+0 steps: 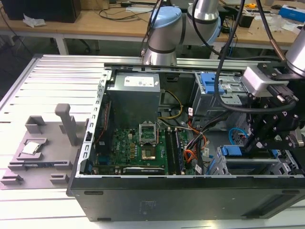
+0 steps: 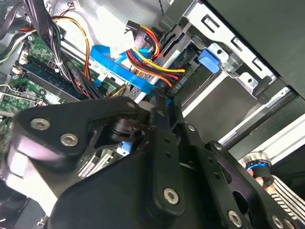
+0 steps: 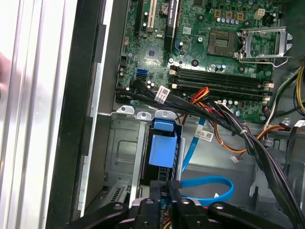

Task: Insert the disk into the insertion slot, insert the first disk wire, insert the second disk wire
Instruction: 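Insert the second disk wire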

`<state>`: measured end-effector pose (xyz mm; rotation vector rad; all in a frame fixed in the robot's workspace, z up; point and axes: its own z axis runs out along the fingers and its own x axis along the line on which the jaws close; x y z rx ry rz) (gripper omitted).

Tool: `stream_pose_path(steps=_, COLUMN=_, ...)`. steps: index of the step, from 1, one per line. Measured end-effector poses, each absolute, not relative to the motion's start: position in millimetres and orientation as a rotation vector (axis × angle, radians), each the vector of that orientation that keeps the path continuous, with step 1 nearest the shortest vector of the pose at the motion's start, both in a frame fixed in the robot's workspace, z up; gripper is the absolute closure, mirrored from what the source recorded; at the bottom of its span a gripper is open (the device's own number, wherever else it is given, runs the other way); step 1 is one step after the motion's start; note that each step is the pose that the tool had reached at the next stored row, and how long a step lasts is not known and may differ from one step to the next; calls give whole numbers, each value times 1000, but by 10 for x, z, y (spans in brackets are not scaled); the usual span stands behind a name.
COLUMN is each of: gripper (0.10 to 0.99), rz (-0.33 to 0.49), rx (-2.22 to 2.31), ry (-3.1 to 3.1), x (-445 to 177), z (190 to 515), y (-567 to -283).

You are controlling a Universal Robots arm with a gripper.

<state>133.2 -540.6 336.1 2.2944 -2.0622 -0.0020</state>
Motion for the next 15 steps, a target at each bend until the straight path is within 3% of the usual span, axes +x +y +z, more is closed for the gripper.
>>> stream_pose_path(steps=10, gripper=855, rz=-1, rx=2294, ry=-2062, x=1331, z=3694, y=-5388)
stream_pose_path(steps=12, gripper=980, rz=-1, rx=2294, ry=-2062, x=1331, z=3804, y=-5385)
stream_pose_path(steps=15, gripper=980, rz=-1, rx=2294, ry=-2063, x=1331, z=3838, y=-5385)
